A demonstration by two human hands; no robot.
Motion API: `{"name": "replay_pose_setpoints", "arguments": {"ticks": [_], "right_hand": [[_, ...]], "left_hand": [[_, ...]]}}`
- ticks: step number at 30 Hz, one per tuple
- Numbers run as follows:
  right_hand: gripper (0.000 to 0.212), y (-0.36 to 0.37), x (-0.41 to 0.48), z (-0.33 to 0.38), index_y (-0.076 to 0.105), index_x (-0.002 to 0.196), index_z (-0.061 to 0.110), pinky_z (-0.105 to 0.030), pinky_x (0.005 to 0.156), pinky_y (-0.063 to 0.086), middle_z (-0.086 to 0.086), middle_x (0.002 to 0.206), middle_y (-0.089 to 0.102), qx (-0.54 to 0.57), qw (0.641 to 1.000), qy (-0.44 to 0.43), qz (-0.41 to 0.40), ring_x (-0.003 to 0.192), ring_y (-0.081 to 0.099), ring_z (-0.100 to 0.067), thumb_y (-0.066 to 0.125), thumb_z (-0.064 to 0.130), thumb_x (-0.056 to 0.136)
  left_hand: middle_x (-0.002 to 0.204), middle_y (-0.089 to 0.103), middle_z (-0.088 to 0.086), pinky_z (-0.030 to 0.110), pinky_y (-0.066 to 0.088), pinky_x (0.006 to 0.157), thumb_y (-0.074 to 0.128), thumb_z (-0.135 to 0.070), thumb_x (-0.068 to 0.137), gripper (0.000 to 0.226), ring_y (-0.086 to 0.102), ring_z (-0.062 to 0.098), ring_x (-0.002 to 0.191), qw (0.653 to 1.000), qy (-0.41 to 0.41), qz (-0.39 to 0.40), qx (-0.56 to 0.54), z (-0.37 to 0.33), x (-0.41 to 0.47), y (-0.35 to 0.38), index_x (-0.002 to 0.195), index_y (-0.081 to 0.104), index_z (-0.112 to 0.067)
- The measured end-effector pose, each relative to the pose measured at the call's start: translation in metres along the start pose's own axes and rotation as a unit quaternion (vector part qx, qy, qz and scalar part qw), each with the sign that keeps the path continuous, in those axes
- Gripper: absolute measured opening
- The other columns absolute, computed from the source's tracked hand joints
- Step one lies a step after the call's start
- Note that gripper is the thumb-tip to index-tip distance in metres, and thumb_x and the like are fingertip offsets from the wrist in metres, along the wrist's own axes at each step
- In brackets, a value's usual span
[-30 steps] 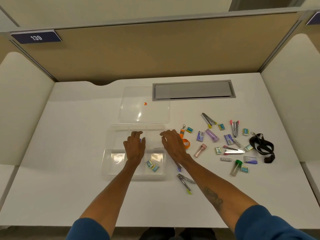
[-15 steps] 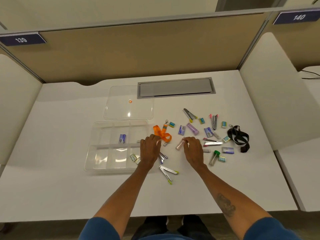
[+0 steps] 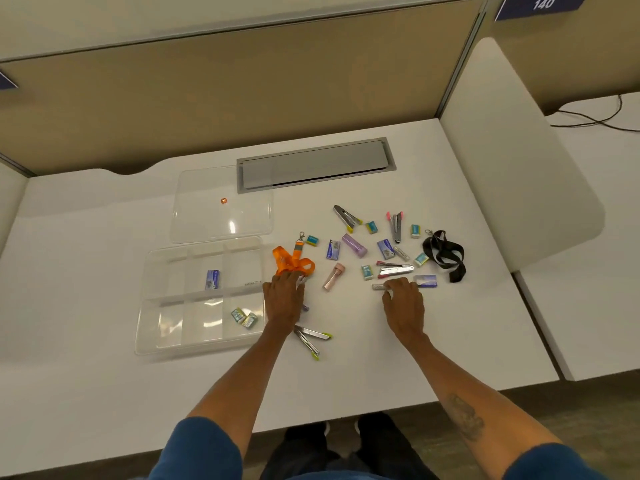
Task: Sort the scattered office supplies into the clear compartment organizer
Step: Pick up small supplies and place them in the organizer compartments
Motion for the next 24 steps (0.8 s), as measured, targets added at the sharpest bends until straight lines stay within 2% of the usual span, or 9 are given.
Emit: {"name": "replay_pose_setpoints", "arguments": {"ticks": [3, 6, 12, 16, 21, 24], "right_hand": [[0.025, 0.004, 0.002, 0.002, 0.067, 0.101, 0.011, -0.041, 0.065, 0.051, -0.009, 0.095, 0.067, -0.023, 0.999, -0.041, 0.000, 0.084, 0.060, -0.028, 0.072, 0.006, 0.076], [0.035, 0.005, 0.007, 0.007, 0.065, 0.106, 0.008, -0.041, 0.070, 0.054, -0.012, 0.101, 0.068, -0.027, 0.997, -0.074, -0.010, 0.087, 0.063, -0.029, 0.075, 0.005, 0.073], [0.034, 0.022, 0.018, 0.008, 0.063, 0.107, 0.007, -0.038, 0.067, 0.052, -0.013, 0.100, 0.066, -0.097, 0.991, -0.084, 0.046, 0.089, 0.062, -0.028, 0.074, 0.007, 0.075], [0.028, 0.023, 0.015, 0.009, 0.065, 0.102, 0.007, -0.038, 0.065, 0.050, -0.013, 0.097, 0.067, -0.113, 0.988, -0.097, 0.040, 0.086, 0.062, -0.027, 0.075, 0.011, 0.077], [0.015, 0.014, 0.011, 0.036, 0.065, 0.098, 0.012, -0.035, 0.065, 0.048, -0.006, 0.090, 0.067, -0.063, 0.987, -0.149, 0.001, 0.081, 0.061, -0.023, 0.067, 0.019, 0.084], [0.015, 0.014, 0.017, 0.072, 0.065, 0.099, 0.012, -0.033, 0.068, 0.047, -0.005, 0.088, 0.066, -0.008, 0.983, -0.182, -0.003, 0.080, 0.060, -0.022, 0.065, 0.019, 0.086]], "left_hand": [[0.117, 0.066, 0.005, 0.040, 0.038, 0.090, 0.057, -0.028, 0.093, 0.025, 0.057, 0.028, 0.108, 1.000, -0.010, 0.011, 0.011, -0.002, 0.007, 0.004, 0.116, 0.061, -0.019], [0.109, 0.067, 0.007, 0.039, 0.038, 0.087, 0.062, -0.026, 0.090, 0.021, 0.058, 0.029, 0.103, 1.000, -0.018, 0.017, 0.005, -0.006, 0.013, 0.007, 0.108, 0.060, -0.016], [0.109, 0.067, 0.009, 0.040, 0.039, 0.088, 0.063, -0.023, 0.089, 0.020, 0.057, 0.030, 0.106, 0.998, -0.047, 0.039, -0.008, -0.003, 0.018, 0.019, 0.106, 0.059, -0.013], [0.107, 0.066, 0.007, 0.038, 0.038, 0.086, 0.059, -0.016, 0.087, 0.015, 0.055, 0.028, 0.107, 0.997, -0.059, 0.054, -0.023, -0.004, 0.015, 0.021, 0.103, 0.060, -0.014], [0.107, 0.065, 0.005, 0.036, 0.047, 0.085, 0.064, -0.024, 0.086, 0.021, 0.057, 0.024, 0.101, 0.995, 0.003, 0.083, -0.059, -0.008, 0.005, 0.002, 0.106, 0.064, -0.018], [0.106, 0.065, 0.001, 0.034, 0.047, 0.080, 0.066, -0.028, 0.085, 0.024, 0.054, 0.021, 0.101, 0.995, 0.016, 0.058, -0.083, 0.000, 0.005, -0.020, 0.108, 0.064, -0.020]]}}
Point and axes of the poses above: each hand's wrist, its own x-axis towards the middle knuckle, its own y-axis out of the palm, z = x × y, the point moved 6 cm from there along x, towards the middle knuckle
